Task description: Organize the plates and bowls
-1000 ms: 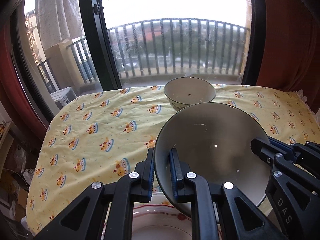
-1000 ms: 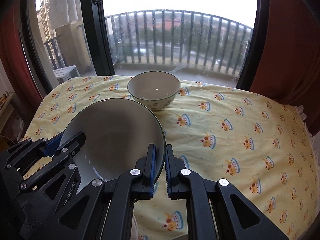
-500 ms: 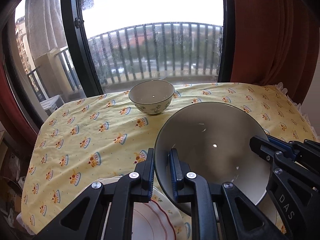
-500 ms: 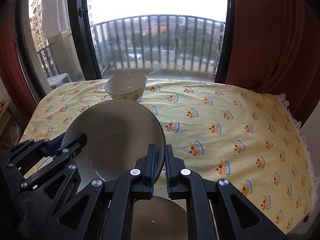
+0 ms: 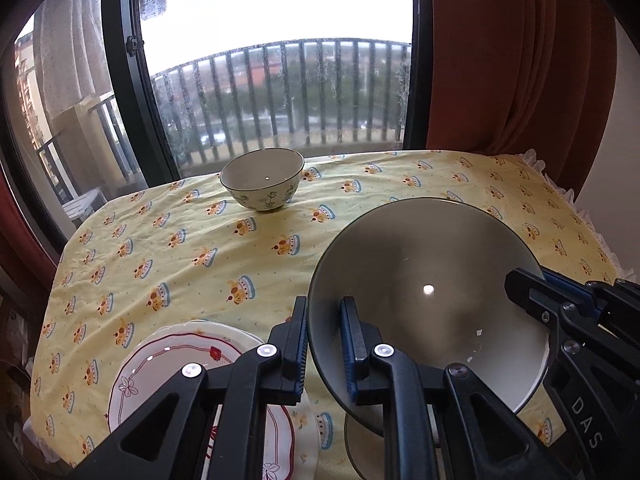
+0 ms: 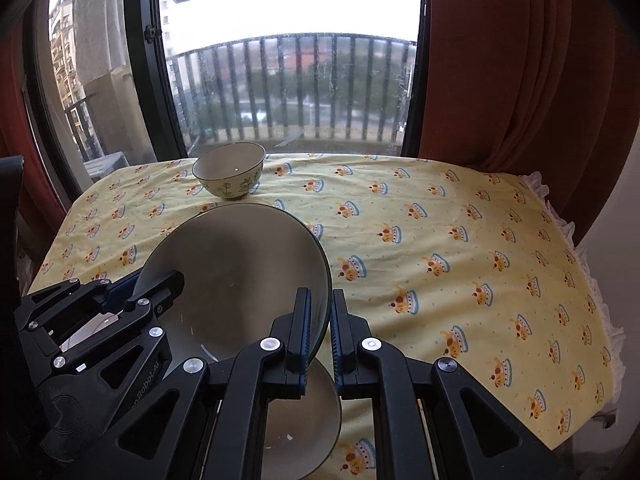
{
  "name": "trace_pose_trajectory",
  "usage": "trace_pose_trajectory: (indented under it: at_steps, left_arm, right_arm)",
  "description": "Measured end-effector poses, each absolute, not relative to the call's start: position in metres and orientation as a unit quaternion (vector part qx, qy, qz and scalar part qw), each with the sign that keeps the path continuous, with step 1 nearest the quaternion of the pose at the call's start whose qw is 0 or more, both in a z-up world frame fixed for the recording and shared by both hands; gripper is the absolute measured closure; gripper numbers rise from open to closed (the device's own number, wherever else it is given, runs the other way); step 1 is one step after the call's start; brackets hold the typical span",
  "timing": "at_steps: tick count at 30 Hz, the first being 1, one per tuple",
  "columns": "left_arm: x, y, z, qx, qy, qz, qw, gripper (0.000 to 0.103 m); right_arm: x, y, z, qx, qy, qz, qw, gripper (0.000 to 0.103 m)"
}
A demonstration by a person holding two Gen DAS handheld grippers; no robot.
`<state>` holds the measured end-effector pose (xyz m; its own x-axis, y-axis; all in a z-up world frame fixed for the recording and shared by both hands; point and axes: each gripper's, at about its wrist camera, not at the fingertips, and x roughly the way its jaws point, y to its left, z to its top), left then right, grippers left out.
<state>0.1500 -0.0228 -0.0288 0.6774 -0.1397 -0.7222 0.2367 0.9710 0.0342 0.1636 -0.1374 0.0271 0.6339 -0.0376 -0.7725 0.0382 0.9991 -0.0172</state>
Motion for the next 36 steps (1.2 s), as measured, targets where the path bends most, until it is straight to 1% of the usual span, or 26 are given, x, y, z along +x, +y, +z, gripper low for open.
trace_pose_trajectory:
  at_steps: [11, 22, 27, 32, 36]
  left_arm:
    - [0.125, -0.026, -0.037, 0.078, 0.397, -0.117, 0.907, 0.091]
    - [0.114, -0.021, -0.059, 0.077, 0.419, -0.128, 0.896, 0.091]
    - [0.108, -0.024, -0.068, 0.086, 0.407, -0.129, 0.900, 0.091]
    - [0.108, -0.022, -0.080, 0.066, 0.420, -0.147, 0.893, 0.091]
    - [0.102, -0.024, -0.081, 0.072, 0.406, -0.152, 0.898, 0.091]
  right_arm:
    - [0.135, -0.142, 0.021, 0.006, 0.435, -0.015, 0.900, 0.091]
    - [0.118, -0.140, -0.005, 0.003, 0.446, -0.008, 0.895, 0.091]
    - [0.113, -0.140, -0.017, 0.003, 0.447, -0.011, 0.895, 0.091]
    - [0.110, -0.149, -0.027, 0.020, 0.449, -0.007, 0.893, 0.091]
    - [0.104, -0.148, -0.030, 0.014, 0.437, -0.008, 0.899, 0.091]
